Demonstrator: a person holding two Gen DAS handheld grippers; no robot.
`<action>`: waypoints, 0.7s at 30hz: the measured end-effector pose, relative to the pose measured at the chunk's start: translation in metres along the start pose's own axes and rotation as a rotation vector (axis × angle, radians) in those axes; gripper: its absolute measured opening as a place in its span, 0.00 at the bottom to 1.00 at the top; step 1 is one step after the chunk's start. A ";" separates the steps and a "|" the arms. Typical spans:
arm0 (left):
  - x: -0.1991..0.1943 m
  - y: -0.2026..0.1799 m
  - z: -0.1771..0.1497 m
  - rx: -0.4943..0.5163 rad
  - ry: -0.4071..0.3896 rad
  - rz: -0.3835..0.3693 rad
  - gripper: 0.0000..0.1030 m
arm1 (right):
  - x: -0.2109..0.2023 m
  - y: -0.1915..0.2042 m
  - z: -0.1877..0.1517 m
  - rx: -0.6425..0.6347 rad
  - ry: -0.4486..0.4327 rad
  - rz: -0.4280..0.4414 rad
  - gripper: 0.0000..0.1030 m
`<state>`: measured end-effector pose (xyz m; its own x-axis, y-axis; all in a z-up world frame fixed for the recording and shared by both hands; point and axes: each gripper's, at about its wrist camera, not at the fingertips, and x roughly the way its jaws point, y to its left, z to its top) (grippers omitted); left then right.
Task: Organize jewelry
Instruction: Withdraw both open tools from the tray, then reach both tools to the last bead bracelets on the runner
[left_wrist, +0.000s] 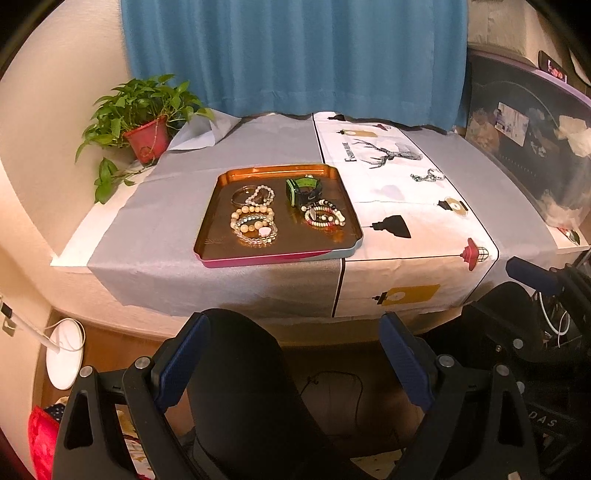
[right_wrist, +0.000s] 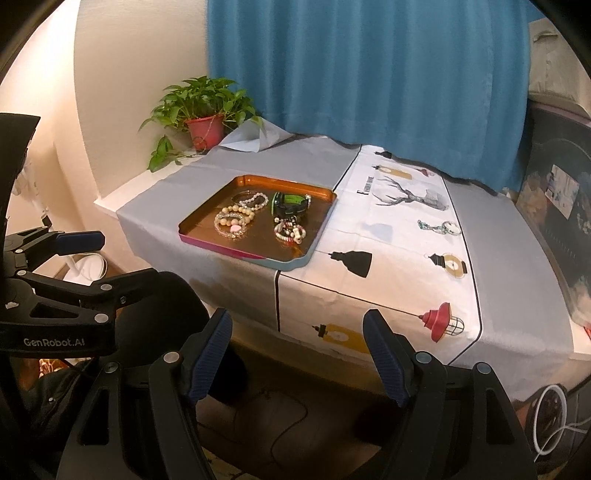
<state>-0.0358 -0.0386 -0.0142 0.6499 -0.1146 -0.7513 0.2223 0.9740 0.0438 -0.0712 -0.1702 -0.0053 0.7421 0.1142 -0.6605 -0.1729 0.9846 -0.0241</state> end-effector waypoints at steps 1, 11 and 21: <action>0.001 -0.001 0.000 0.001 0.003 -0.001 0.88 | 0.001 -0.001 0.000 0.002 0.004 -0.001 0.72; 0.022 -0.012 0.005 0.035 0.047 0.001 0.88 | 0.017 -0.023 -0.005 0.045 0.036 -0.016 0.72; 0.047 -0.040 0.026 0.115 0.083 -0.014 0.88 | 0.033 -0.067 -0.006 0.127 0.051 -0.060 0.72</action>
<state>0.0047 -0.0880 -0.0337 0.5846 -0.1072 -0.8042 0.3161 0.9430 0.1041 -0.0395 -0.2328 -0.0300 0.7139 0.0509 -0.6984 -0.0434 0.9987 0.0283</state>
